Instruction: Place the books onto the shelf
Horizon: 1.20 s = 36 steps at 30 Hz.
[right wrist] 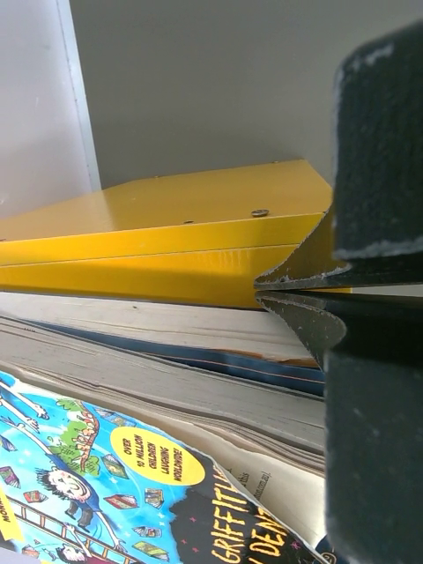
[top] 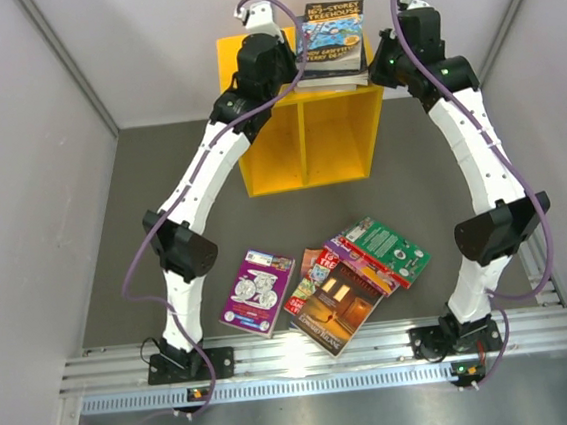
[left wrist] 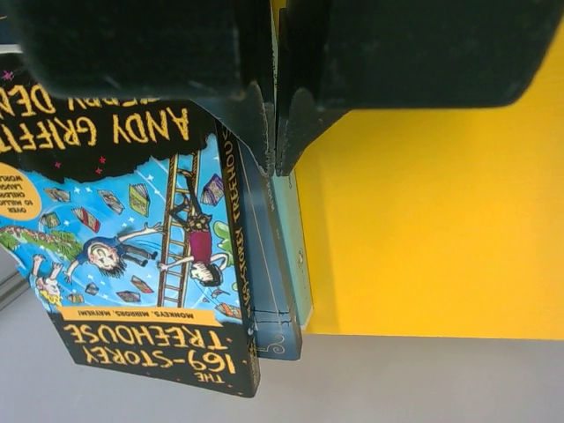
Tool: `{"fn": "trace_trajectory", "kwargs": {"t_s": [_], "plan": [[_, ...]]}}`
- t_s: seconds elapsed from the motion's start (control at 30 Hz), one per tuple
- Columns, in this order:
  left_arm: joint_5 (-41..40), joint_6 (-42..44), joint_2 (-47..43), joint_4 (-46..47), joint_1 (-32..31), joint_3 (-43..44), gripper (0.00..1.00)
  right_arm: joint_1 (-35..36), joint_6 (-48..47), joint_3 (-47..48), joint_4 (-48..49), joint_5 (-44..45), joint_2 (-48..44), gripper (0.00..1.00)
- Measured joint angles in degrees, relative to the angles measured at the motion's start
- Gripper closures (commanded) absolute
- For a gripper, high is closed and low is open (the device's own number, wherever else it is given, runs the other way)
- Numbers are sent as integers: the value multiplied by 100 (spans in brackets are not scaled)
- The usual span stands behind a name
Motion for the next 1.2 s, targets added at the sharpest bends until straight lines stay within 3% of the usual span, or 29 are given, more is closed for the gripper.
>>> {"fn": "trace_trajectory", "kwargs": {"t_s": [0.37, 0.43, 0.47, 0.53, 0.57, 0.67, 0.77, 0.8, 0.83, 0.9, 0.93, 0.97, 1.07, 1.2], "plan": [[-1121, 909, -330, -44, -514, -313, 100, -2, -129, 2, 79, -7, 28, 98], [-1298, 994, -487, -44, -592, -487, 100, -7, -151, -4, 81, 7, 24, 83], [-1390, 1062, -599, -15, -625, -610, 100, -24, -155, -17, 87, 39, 4, 65], [-1585, 1189, -890, 4, -686, -920, 100, -87, -173, -122, 155, 151, -107, 46], [-1646, 1246, -1027, 22, -699, -1043, 100, -129, -173, -225, 120, 223, -225, 26], [-1884, 1384, -1493, 20, -682, -1300, 100, -286, -267, -643, -101, 525, -688, 6], [-2070, 1440, -2079, 13, -658, -1561, 100, -391, -302, -1043, -369, 822, -1281, 4], [-2122, 1443, -2308, 13, -647, -1685, 98, -409, -299, -1241, -417, 876, -1543, 3], [-2186, 1443, -2546, 13, -643, -1821, 83, -409, -295, -1432, -511, 896, -1792, 3], [-2297, 1447, -3012, -33, -643, -2063, 69, -376, -282, -1939, -664, 828, -2404, 3], [-2369, 1429, -3270, -87, -643, -2186, 50, -356, -269, -2192, -774, 752, -2688, 3], [-2420, 1440, -3471, -114, -643, -2286, 43, -323, -247, -2422, -879, 651, -2938, 2], [-2634, 1296, -4118, -317, -643, -2734, 31, -35, -238, -3333, -1082, 144, -3665, 0], [-2894, 1034, -4854, -695, -640, -3447, 29, 828, -245, -4367, -1451, -717, -4105, 0]]}}
